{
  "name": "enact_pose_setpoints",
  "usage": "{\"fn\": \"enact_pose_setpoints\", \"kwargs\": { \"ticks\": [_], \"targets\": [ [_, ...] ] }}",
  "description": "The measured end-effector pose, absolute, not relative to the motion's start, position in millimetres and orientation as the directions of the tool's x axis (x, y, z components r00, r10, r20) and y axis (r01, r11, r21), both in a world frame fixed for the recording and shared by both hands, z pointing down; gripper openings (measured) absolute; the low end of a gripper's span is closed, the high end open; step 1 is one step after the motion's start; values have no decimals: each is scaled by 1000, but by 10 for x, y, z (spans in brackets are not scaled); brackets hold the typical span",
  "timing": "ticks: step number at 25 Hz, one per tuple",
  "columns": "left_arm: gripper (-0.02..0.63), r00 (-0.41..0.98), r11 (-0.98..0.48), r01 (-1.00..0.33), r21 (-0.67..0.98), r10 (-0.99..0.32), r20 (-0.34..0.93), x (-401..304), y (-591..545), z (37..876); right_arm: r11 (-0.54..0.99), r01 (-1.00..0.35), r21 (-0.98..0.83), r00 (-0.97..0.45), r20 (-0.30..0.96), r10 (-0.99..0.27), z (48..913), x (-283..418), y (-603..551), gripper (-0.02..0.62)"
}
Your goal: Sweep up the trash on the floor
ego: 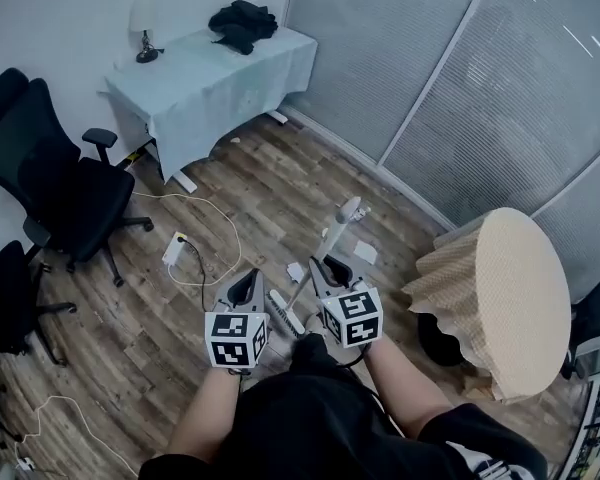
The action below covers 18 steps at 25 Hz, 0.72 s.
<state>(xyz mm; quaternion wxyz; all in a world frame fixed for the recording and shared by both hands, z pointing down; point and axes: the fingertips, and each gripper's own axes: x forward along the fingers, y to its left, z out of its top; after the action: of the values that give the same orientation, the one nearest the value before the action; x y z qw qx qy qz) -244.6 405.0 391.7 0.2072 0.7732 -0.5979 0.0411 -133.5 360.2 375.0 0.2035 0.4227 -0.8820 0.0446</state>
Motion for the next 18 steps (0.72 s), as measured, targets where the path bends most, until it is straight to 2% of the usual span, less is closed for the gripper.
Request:
{"fn": "enact_pose_setpoints", "kwargs": {
  "ticks": [5,11,18],
  "targets": [
    [-6,279,-197,-947,253,-895,348,-2183,3547,3959,645,-763,37,-584,387,-713,3796,-1102,3129,87],
    [-6,285,-245,-958,149,-873,395,-1639,2826,3998,670,-742,-7,-622,377,-686,3931,-739,2539,86],
    [-6,292,-240,-954,179,-878,379,-1160,2187,3848,679,-734,-31,-641,362,-677,4052,-249,1933,86]
  ]
}}
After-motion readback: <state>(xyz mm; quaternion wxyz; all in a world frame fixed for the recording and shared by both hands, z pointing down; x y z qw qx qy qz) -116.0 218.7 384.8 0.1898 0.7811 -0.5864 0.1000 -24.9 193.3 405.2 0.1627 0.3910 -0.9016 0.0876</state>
